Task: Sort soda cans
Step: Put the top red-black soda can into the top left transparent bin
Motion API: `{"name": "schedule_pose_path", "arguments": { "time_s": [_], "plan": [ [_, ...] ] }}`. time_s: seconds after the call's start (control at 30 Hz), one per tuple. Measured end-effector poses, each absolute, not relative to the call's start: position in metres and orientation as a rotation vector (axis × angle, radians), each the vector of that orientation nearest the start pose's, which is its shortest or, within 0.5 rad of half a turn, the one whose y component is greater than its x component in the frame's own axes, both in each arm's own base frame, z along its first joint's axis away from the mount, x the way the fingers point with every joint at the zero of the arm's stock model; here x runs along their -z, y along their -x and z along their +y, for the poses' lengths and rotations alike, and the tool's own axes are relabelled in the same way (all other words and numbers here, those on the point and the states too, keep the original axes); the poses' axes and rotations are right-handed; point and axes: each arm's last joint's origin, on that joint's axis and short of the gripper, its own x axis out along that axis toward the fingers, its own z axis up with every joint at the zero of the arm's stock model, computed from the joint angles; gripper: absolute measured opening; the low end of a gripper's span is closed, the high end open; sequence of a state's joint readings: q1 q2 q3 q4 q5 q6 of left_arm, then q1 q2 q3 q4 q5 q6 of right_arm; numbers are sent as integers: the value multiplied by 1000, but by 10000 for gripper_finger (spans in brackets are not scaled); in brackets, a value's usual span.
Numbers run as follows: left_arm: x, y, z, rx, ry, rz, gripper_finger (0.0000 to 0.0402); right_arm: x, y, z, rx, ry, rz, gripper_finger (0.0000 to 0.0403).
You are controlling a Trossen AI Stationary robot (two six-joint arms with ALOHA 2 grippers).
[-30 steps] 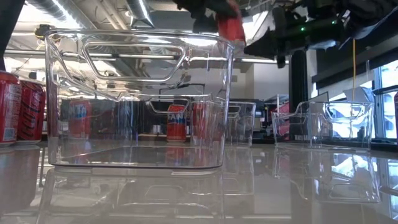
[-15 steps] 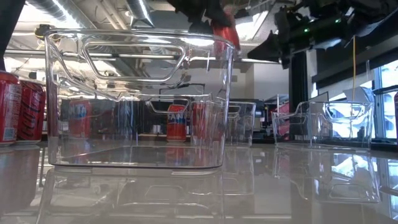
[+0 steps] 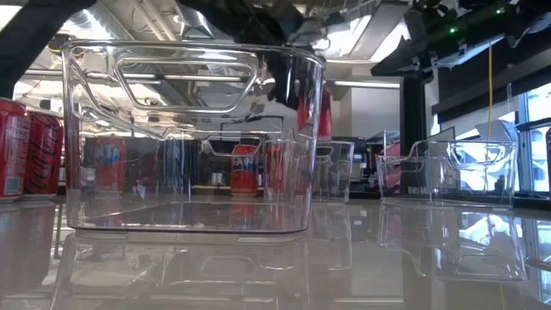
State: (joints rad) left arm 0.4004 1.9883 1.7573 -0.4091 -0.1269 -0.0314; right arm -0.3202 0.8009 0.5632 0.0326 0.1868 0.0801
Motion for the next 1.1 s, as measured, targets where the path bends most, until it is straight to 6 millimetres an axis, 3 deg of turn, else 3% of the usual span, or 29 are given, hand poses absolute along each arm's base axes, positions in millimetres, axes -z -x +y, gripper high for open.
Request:
{"name": "schedule_pose_path", "arguments": {
  "time_s": [0.27, 0.57, 0.87, 1.1],
  "plan": [
    [-254, -437, 195, -606, 159, 607, 310, -269, -176, -64, 519, -93, 220, 19],
    [-225, -444, 205, -733, 134, 652, 310, -265, -179, -65, 519, -94, 244, 19],
    [-205, -448, 212, -757, 156, 666, 310, -265, -179, -65, 509, -97, 243, 19],
    [-204, -448, 213, -757, 164, 661, 310, -265, -179, -65, 493, -99, 243, 19]
  ]
}}
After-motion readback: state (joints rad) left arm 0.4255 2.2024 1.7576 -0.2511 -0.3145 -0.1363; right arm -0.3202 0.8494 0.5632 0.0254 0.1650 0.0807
